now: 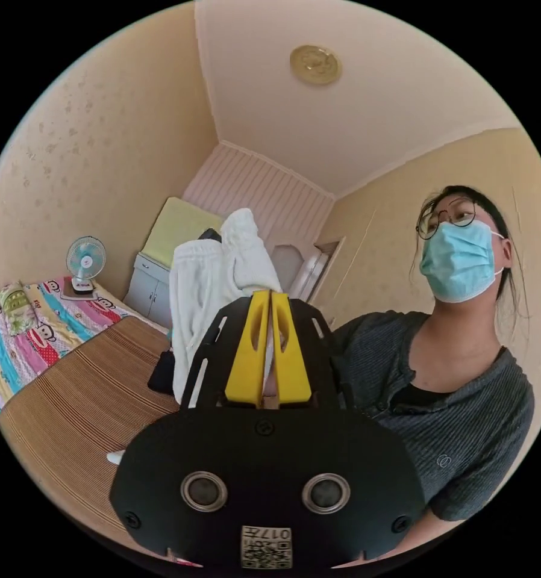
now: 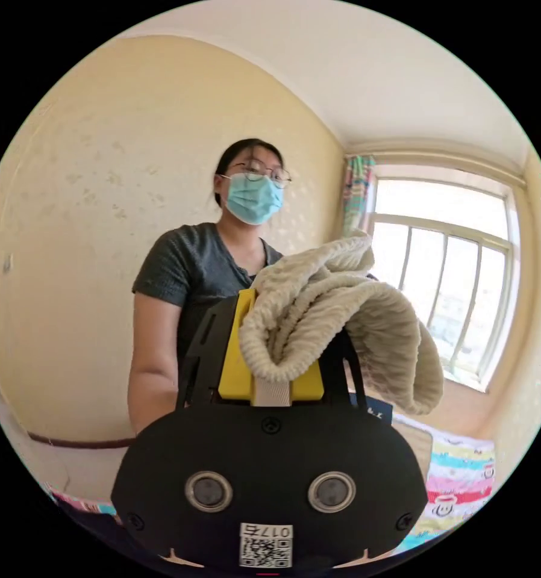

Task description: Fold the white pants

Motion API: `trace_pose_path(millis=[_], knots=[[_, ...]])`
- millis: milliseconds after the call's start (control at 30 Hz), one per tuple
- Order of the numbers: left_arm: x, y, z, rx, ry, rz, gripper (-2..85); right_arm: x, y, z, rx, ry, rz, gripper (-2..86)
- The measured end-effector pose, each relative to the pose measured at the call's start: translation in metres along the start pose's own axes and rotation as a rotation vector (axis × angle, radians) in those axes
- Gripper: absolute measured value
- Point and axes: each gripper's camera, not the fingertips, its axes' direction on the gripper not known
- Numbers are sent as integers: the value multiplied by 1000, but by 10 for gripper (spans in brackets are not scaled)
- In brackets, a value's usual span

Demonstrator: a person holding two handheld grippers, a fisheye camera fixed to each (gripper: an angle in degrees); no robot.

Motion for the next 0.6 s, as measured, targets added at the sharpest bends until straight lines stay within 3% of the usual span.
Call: trace_pose_path(millis=[67, 100, 133, 200, 300, 500, 567, 600], knots=[[14, -1, 29, -46, -33, 34, -10, 4, 16, 0, -44, 175, 132, 71], [26, -1, 55, -80, 84, 113, -10, 6, 20, 1, -39, 206, 156, 71], [35, -1, 79, -110, 312, 160, -10, 11, 29, 8, -24, 263, 201, 72], [39, -1, 103, -149, 385, 115, -10, 11, 40, 23, 23, 293, 204, 73], [40, 3, 77, -119, 175, 119, -10, -8, 57, 41, 147, 215, 54, 75], [28, 16, -26, 174, 5, 18, -1, -65, 119, 9, 712, -164, -644, 74], [13, 16, -24, 153, -91, -78, 23, -53, 137, 10, 847, -398, -869, 74], [1, 15, -15, 118, -99, -129, 62, -49, 138, 15, 859, -427, -875, 74]])
